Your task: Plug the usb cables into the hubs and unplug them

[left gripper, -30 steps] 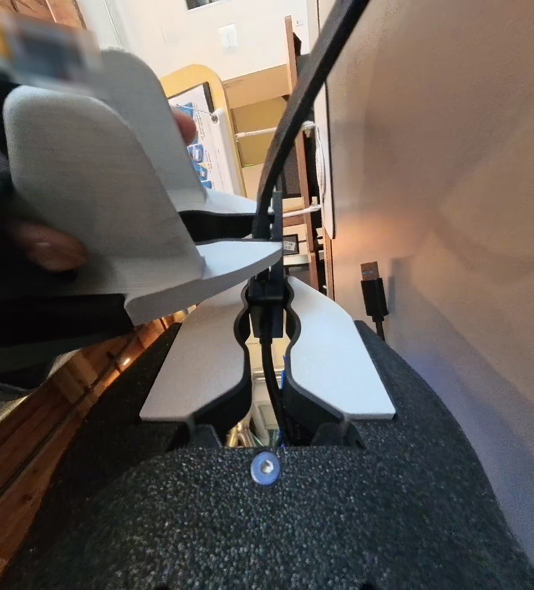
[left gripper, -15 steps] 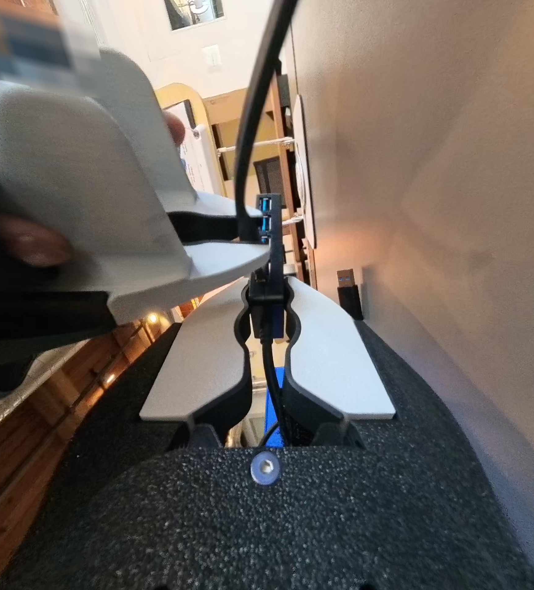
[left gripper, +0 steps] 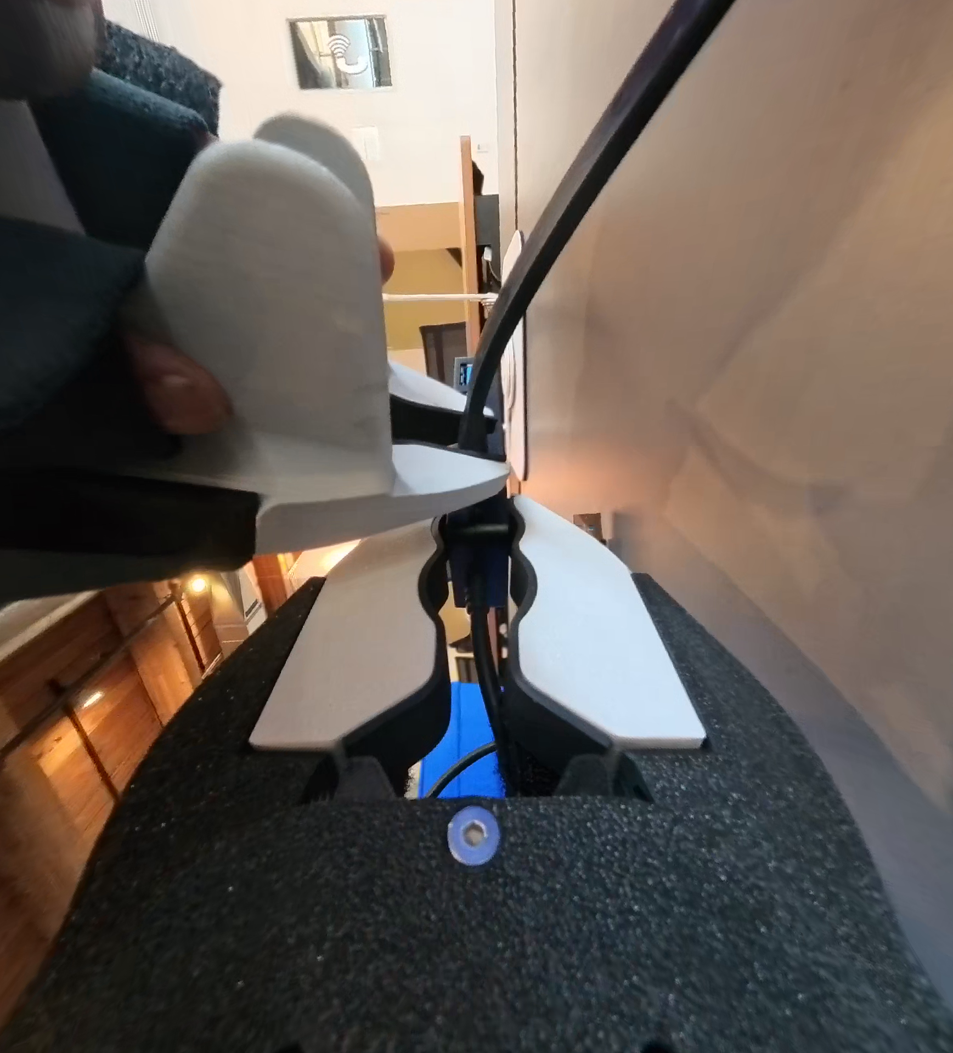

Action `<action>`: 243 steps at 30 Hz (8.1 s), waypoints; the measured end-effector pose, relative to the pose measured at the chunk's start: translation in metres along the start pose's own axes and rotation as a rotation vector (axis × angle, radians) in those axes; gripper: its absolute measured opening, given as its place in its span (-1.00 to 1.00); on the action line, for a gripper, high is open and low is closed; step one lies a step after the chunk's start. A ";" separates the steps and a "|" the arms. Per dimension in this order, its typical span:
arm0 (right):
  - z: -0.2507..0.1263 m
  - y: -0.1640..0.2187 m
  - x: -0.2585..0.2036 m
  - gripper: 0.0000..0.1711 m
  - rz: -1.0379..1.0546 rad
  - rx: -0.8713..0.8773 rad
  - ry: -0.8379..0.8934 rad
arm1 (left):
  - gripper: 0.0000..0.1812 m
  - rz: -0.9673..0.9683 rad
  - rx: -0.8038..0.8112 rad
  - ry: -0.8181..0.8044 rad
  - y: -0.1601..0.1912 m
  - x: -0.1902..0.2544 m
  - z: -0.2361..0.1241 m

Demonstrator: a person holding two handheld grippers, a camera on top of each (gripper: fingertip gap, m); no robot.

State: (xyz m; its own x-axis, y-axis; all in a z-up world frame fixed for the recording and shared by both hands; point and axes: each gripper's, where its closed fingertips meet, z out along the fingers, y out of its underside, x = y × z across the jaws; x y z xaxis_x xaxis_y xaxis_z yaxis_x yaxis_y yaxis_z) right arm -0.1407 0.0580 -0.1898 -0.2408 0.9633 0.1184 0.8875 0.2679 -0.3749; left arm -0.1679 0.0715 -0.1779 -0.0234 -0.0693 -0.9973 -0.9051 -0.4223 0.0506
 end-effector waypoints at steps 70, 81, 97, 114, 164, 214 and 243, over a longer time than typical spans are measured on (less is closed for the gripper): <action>-0.141 0.190 0.123 -0.70 -0.251 0.429 0.845 | -0.81 -0.511 0.094 0.154 0.024 0.003 0.012; -0.113 0.223 0.159 -0.82 -0.133 0.274 0.899 | -0.81 -0.512 0.105 0.148 0.022 0.000 0.010; -0.199 0.202 0.123 -0.95 0.209 0.835 0.631 | -0.81 -0.508 0.104 0.145 0.023 0.000 0.009; -0.162 0.218 0.143 -0.83 -0.176 0.217 0.868 | -0.81 -0.516 0.102 0.139 0.025 -0.001 0.009; -0.095 0.030 0.061 -0.90 -0.762 0.381 0.081 | -0.81 -0.712 0.169 0.134 0.033 -0.020 0.005; -0.146 0.000 -0.029 -0.91 0.567 1.009 -0.683 | -0.81 -0.465 0.312 -0.227 0.042 -0.079 -0.028; -0.081 0.010 -0.050 -0.91 0.992 0.822 -1.063 | -0.81 0.115 0.358 -0.402 -0.022 -0.071 -0.053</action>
State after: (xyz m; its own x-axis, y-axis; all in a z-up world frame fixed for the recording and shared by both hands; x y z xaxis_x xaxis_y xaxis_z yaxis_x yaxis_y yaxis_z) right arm -0.0879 0.0110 -0.1247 -0.1965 0.2413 -0.9503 0.5031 -0.8071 -0.3090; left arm -0.1239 0.0379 -0.1055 -0.2275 0.2832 -0.9317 -0.9734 -0.0940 0.2091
